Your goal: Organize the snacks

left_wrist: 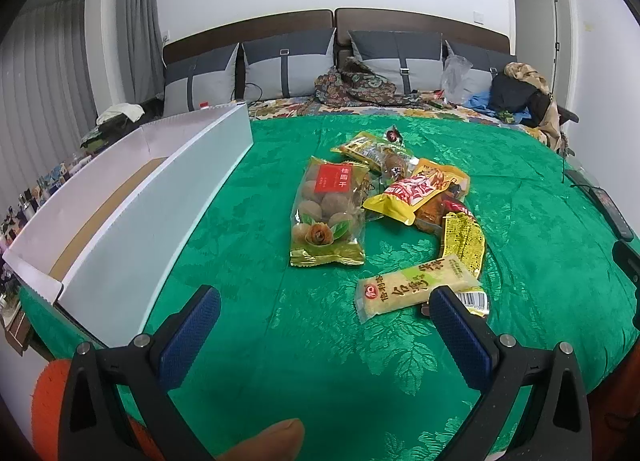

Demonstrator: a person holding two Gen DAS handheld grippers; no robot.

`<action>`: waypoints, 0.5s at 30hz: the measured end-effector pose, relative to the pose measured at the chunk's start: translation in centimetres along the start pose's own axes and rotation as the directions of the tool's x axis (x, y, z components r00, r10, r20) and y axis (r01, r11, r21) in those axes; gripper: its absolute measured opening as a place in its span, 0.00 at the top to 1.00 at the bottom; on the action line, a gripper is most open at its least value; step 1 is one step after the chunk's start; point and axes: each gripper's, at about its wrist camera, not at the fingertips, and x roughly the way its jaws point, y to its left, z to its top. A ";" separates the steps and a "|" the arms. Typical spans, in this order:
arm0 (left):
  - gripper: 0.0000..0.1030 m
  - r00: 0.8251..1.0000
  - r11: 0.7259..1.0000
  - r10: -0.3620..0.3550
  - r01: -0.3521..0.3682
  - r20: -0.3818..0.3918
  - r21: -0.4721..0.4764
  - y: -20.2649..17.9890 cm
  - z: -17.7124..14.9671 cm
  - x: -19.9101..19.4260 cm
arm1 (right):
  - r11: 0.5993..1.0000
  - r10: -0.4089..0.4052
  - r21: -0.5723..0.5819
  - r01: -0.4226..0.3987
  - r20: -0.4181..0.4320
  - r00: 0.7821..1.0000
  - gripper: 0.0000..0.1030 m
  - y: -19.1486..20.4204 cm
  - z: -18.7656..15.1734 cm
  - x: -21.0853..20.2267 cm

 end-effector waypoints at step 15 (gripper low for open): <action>0.00 0.998 0.998 -0.024 0.020 -0.066 -0.061 2.1 0.0 1.4 | 0.998 0.055 0.011 -0.054 -0.064 0.996 0.10 -0.2 -0.6 1.0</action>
